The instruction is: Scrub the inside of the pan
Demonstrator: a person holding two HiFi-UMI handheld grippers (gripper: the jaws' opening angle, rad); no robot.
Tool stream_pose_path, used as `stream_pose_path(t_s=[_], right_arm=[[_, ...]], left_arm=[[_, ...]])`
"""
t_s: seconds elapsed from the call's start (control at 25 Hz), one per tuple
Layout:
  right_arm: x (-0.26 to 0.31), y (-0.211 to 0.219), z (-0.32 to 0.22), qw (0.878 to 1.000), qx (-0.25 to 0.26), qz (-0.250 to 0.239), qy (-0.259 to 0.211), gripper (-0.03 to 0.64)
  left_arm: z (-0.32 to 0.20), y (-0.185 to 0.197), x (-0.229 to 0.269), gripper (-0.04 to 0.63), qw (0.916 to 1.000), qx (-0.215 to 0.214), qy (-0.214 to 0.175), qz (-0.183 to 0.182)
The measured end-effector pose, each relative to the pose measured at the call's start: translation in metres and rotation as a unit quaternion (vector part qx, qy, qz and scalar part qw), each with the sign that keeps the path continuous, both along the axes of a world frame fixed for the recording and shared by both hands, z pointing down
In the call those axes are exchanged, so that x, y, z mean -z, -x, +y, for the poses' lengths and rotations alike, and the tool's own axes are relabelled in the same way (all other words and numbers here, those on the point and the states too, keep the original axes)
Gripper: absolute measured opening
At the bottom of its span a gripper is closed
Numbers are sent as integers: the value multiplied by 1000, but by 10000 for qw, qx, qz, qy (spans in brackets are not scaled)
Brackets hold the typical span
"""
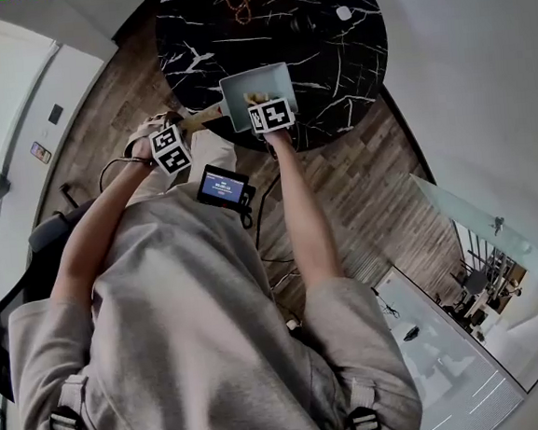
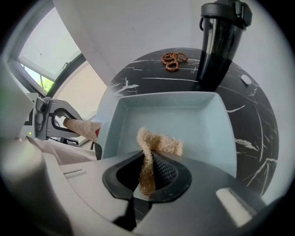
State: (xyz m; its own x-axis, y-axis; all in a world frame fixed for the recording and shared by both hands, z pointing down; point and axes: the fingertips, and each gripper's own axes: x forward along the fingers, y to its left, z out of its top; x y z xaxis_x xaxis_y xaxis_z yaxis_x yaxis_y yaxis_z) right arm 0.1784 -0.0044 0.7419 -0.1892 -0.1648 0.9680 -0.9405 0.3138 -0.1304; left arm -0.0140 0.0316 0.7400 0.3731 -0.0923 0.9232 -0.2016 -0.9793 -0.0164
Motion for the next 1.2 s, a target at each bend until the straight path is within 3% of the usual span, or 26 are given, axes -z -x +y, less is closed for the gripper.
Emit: stream_pose_path(t_s=[0.36, 0.56, 0.72, 0.92, 1.2], right_arm=[[-1, 29, 9, 9990, 229, -239, 291, 41], [-4, 48, 12, 9949, -170, -854, 515, 41], [-4, 51, 13, 9925, -325, -1018, 598, 40], [-3, 51, 11, 9840, -642, -1463, 788, 41], [13, 57, 9, 9627, -1156, -2377, 574, 40]], left_arm=[[0, -1, 0, 91, 10000, -14, -15, 24], [-1, -2, -1, 91, 10000, 14, -18, 68], [0, -2, 0, 90, 10000, -7, 3, 64], [-2, -2, 0, 89, 10000, -4, 27, 59], [-2, -3, 0, 89, 9999, -43, 48, 95]])
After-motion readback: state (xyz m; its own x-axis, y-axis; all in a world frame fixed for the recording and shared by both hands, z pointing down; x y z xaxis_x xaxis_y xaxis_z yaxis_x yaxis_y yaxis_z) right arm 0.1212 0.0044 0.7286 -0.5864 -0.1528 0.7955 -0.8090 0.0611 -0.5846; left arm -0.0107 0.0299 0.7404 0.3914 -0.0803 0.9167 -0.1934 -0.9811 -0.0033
